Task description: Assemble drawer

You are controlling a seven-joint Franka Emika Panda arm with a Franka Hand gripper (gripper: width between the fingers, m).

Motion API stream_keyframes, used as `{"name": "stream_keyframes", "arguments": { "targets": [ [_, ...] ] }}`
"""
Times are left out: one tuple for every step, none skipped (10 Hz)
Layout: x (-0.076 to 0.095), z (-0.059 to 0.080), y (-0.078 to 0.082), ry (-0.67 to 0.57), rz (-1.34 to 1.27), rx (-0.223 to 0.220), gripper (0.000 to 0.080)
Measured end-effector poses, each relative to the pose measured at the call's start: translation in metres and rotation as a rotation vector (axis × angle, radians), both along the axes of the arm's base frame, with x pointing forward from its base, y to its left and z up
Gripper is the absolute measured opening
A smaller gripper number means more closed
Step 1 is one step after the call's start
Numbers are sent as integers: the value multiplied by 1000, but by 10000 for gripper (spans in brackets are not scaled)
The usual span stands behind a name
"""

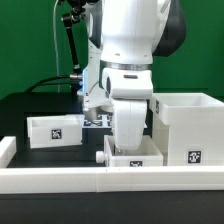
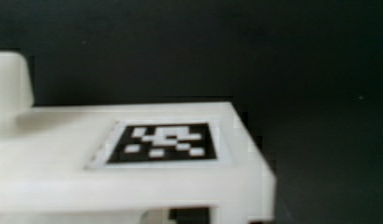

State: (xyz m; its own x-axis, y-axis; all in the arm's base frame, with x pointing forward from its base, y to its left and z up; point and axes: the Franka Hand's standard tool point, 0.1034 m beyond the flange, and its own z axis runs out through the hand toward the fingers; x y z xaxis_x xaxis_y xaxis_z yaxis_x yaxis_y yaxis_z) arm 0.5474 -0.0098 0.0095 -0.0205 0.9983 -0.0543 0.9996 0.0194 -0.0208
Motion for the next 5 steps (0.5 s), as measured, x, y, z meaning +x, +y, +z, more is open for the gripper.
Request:
{"name": "stream_keyframes", "arguments": {
  "targets": [
    [1, 0, -1, -14, -4, 2, 41],
    [-1, -2, -2, -17, -5, 3, 41],
    [-1, -2, -2, -16, -6, 3, 41],
    [-1, -2, -2, -16, -6, 3, 41],
    [-1, 0, -2, -18, -6, 3, 41]
  ]
}}
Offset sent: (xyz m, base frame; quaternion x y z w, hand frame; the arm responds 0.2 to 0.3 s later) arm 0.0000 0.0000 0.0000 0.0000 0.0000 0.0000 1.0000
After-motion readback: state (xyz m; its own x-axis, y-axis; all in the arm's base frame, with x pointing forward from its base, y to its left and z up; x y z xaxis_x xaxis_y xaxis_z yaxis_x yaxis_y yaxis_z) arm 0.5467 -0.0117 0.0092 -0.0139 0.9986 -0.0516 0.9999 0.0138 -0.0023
